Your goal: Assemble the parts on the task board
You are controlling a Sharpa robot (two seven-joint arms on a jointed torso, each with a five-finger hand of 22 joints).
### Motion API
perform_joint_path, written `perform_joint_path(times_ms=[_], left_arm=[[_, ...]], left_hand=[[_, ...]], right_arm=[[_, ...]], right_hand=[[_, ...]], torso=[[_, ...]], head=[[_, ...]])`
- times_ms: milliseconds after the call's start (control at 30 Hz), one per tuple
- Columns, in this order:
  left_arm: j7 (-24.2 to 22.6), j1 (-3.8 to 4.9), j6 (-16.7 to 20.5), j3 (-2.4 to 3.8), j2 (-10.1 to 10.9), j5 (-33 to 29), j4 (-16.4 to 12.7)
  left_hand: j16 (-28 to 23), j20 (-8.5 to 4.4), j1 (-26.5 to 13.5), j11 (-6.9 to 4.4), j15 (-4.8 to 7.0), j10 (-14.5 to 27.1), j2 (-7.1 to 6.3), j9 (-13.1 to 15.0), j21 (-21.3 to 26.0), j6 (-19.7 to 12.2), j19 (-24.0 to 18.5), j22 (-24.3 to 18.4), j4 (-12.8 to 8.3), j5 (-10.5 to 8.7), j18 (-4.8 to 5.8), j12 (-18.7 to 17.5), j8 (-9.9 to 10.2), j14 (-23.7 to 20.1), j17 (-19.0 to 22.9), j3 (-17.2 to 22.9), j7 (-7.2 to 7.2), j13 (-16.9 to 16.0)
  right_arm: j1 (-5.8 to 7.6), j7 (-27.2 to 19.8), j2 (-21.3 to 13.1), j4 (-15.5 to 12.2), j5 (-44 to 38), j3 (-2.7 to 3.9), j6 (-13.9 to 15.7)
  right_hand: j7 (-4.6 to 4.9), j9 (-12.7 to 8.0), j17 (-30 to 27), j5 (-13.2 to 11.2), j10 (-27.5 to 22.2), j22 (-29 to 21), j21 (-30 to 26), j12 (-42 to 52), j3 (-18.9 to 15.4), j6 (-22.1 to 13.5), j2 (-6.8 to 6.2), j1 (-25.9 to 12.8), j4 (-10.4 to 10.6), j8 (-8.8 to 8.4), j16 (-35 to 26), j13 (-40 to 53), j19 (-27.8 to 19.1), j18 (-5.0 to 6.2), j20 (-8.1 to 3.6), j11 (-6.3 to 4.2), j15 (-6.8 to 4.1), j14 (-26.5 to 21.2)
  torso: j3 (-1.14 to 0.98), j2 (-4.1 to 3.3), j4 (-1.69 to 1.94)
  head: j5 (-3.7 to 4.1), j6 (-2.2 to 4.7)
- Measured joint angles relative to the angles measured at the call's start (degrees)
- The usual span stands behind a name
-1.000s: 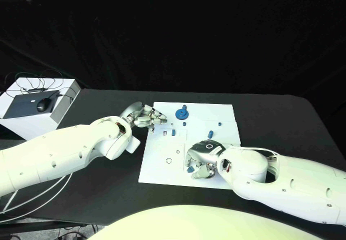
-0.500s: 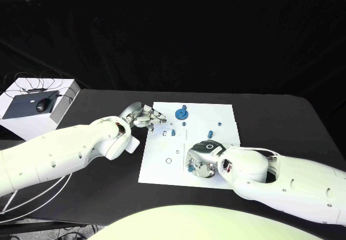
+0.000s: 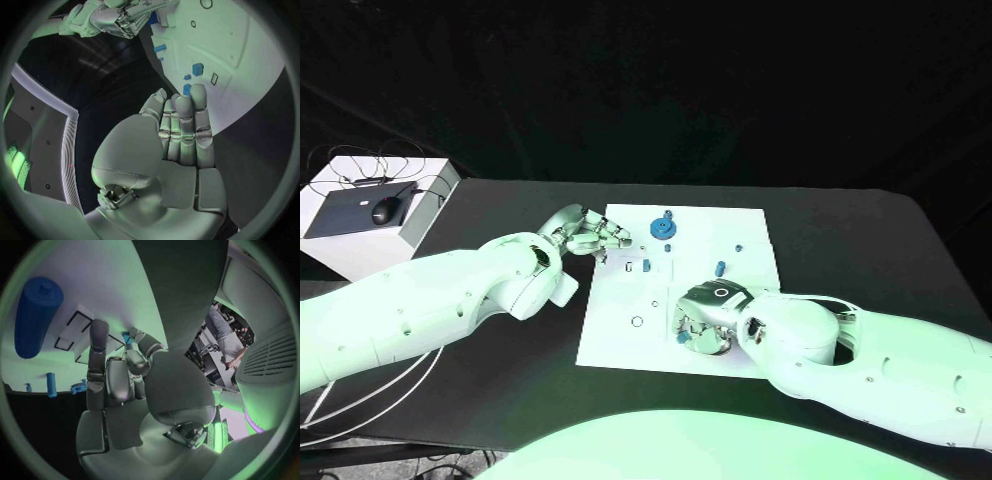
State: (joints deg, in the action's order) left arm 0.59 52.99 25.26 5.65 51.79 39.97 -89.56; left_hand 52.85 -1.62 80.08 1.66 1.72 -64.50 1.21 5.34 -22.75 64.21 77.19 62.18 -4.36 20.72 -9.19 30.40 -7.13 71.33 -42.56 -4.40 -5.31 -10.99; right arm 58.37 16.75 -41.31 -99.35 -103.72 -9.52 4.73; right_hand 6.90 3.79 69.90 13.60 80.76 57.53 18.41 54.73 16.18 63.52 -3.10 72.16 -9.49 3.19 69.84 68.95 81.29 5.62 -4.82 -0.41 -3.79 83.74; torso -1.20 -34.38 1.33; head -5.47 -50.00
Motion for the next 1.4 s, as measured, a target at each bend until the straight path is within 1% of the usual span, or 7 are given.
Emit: perform_joint_path(times_ms=[100,300,433,667,767,1000,1400], left_arm=[[0.1,0.00,-0.1,0.00,0.0,0.0,0.0],[0.4,0.00,-0.3,0.00,0.0,0.0,0.0],[0.6,-0.03,-0.6,0.00,0.0,0.0,0.0],[0.9,-0.37,-1.2,0.00,0.1,-0.1,-0.1],[1.0,-0.68,-1.6,0.00,0.4,-0.1,-0.3],[1.6,-1.36,-2.7,0.00,1.0,-0.8,-0.7],[4.2,-1.95,-6.2,-0.01,1.6,-0.9,-1.5]], left_hand=[[0.0,0.00,0.0,0.00,-0.01,0.3,0.00,0.0,0.0,-0.1,0.0,0.0,0.0,0.00,0.00,0.0,0.0,-0.3,0.0,0.0,-0.12,0.1],[0.0,0.00,0.0,-0.01,0.00,0.4,0.00,-0.1,0.0,-0.2,0.0,0.0,0.0,0.00,0.01,0.0,0.0,-0.4,0.1,0.0,-0.21,0.1],[0.0,0.00,0.0,-0.01,0.00,0.4,0.00,0.0,0.0,-0.2,0.0,0.0,0.0,0.00,0.01,0.0,0.0,-0.4,0.1,0.0,-0.21,0.1],[0.0,0.00,-0.2,0.19,-0.20,0.6,0.20,0.0,0.2,-0.4,0.0,0.0,0.1,0.00,0.03,0.0,0.0,-0.6,0.2,0.0,-0.41,0.2],[0.0,0.00,-0.9,0.19,-0.20,0.6,0.09,0.0,0.5,-0.4,0.0,0.0,0.9,0.00,0.03,0.0,-0.2,-0.6,0.3,-0.6,-0.41,0.2],[0.0,0.00,-2.4,0.40,-0.40,0.8,-0.55,-0.2,0.9,-0.7,0.0,-0.4,3.0,0.00,0.40,0.0,-0.2,-0.8,0.6,-1.9,-0.73,0.7],[0.4,0.33,-2.8,0.09,-0.16,-1.0,-0.18,-0.4,1.1,0.1,0.5,-0.6,5.4,0.00,0.43,0.0,-0.2,-0.6,0.9,-3.8,-0.55,0.7]], right_arm=[[-0.02,-0.1,-0.1,0.0,0.1,-0.03,0.3],[-0.15,-0.3,-0.3,0.2,0.4,-0.17,2.0],[-0.24,-0.5,-0.4,0.4,0.7,-0.23,3.5],[-0.24,-1.1,-0.5,0.7,1.5,-0.21,7.7],[-0.23,-1.4,-0.6,0.6,2.1,-0.19,9.9],[-0.23,-2.3,-0.8,0.5,3.7,-0.14,14.6],[-0.23,-3.1,-0.6,1.5,6.8,0.43,20.8]], right_hand=[[-0.07,0.1,0.0,0.0,0.0,0.1,-0.1,0.0,0.0,0.1,-0.01,0.0,0.0,0.00,0.0,0.0,0.2,-0.13,-0.17,0.00,0.00,0.0],[-0.97,0.0,0.2,-0.1,0.2,0.4,-0.4,0.0,0.1,1.8,0.00,0.0,0.6,0.23,0.0,0.1,0.5,-0.34,-0.08,-0.20,-0.12,0.1],[-0.88,-0.1,0.4,-0.1,0.2,0.5,-0.8,0.0,0.1,2.1,0.43,0.1,0.9,0.21,0.0,0.2,0.5,-0.35,-0.08,-0.20,-0.21,0.2],[-0.88,-0.1,0.5,0.4,0.2,0.8,-0.8,0.0,0.1,2.1,1.03,0.0,0.9,0.04,0.2,0.3,0.7,-0.48,-0.29,-0.20,-0.21,0.2],[-0.88,-0.1,0.6,0.5,0.3,1.0,-1.0,0.0,0.1,2.1,1.09,0.0,0.9,-0.01,0.2,0.4,0.7,-0.69,-0.29,-0.30,-0.21,0.2],[-0.88,0.0,0.6,0.6,0.4,1.3,-1.3,0.0,0.1,2.1,1.09,0.0,0.9,0.23,0.2,0.4,0.7,0.08,-0.28,-0.39,-0.21,0.2],[-0.49,0.0,0.6,0.6,0.4,1.7,-1.5,0.0,0.1,1.7,1.08,0.0,0.9,0.24,0.2,0.4,0.9,0.36,-0.07,-0.39,-0.21,0.2]], torso=[[0.00,0.00,0.00],[0.00,-0.01,0.00],[0.00,-0.01,0.00],[0.00,-0.01,0.01],[0.00,-0.01,0.02],[0.00,-0.01,0.04],[0.04,-0.02,0.04]], head=[[-0.02,0.00],[-0.03,0.00],[0.02,0.00],[0.12,0.00],[0.14,0.00],[0.18,0.00],[0.08,0.00]])
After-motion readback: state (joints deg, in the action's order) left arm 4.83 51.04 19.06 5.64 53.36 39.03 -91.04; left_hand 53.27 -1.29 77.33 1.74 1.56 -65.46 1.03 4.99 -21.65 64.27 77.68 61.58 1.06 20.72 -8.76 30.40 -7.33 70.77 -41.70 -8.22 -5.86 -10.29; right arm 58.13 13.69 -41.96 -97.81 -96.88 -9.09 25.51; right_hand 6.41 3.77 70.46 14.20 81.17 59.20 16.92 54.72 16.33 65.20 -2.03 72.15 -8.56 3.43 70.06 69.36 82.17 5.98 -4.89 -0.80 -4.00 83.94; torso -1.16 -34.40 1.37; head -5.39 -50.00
